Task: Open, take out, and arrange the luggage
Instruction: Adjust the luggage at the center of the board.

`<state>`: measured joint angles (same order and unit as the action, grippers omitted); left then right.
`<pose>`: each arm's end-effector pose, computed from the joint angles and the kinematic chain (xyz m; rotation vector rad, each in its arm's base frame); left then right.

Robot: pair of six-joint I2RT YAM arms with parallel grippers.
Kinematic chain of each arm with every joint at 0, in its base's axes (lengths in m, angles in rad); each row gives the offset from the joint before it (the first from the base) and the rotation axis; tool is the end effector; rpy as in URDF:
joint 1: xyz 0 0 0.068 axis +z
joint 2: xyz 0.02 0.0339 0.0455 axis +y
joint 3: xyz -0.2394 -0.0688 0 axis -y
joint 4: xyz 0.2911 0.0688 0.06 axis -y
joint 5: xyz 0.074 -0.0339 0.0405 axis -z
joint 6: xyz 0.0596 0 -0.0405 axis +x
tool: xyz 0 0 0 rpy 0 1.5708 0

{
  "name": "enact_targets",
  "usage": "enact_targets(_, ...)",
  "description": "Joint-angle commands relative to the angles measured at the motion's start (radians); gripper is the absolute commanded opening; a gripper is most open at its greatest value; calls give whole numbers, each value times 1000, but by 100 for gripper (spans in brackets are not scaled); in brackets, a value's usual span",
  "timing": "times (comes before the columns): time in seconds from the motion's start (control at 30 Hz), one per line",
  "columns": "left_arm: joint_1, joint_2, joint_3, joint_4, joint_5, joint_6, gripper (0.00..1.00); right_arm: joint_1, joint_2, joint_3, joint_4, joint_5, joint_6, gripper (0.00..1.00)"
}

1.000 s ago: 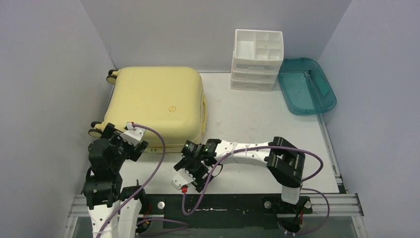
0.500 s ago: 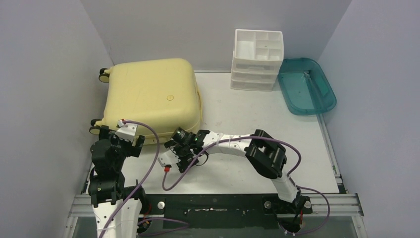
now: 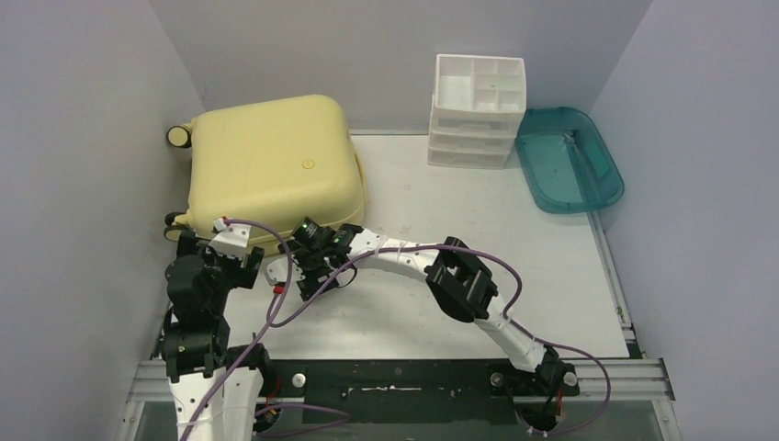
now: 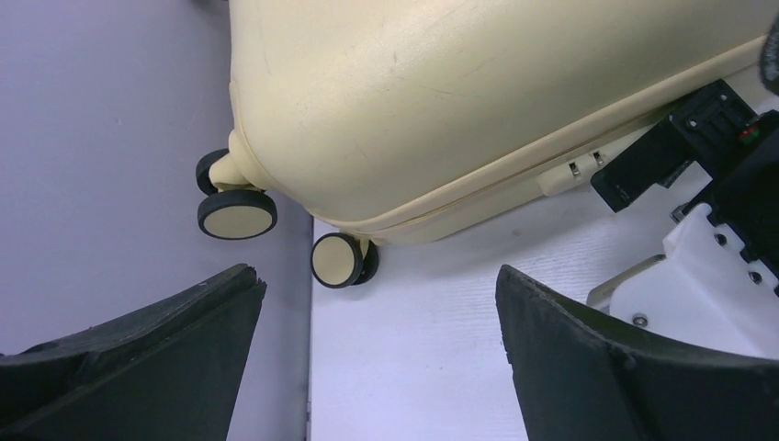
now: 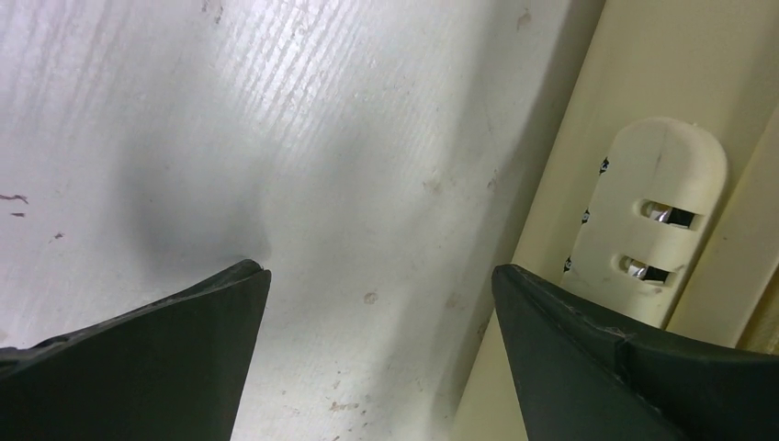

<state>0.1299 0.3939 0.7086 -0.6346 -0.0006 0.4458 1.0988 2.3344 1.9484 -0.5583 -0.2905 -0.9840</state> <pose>0.1824 0.0239 0.3105 0.3000 1.8861 0.3921 0.2370 0.5018 0.1262 -2.2203 1.1617 0.4121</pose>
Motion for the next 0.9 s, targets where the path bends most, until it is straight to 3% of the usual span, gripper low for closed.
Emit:
enact_targets(0.0, -6, 29, 131, -96, 96, 116, 97, -18, -28, 113, 43, -106, 17, 98)
enact_targets(0.1, -4, 52, 189, -271, 227, 232, 97, -54, -103, 121, -103, -270, 60, 98)
enact_targets(0.3, -3, 64, 163, -472, 207, 451, 97, -166, -340, -19, -378, -527, -47, 99)
enact_targets(0.47, -1, 91, 61, -547, 109, 634, 86, -342, -524, -260, -284, -605, -9, 98)
enact_targets(0.67, -2, 105, -77, -298, -36, 665, 53, -467, -644, -487, -131, -653, 70, 97)
enact_targets(0.87, -3, 227, -151, -89, -16, 680, 0, -526, -708, -552, -86, -670, 74, 97)
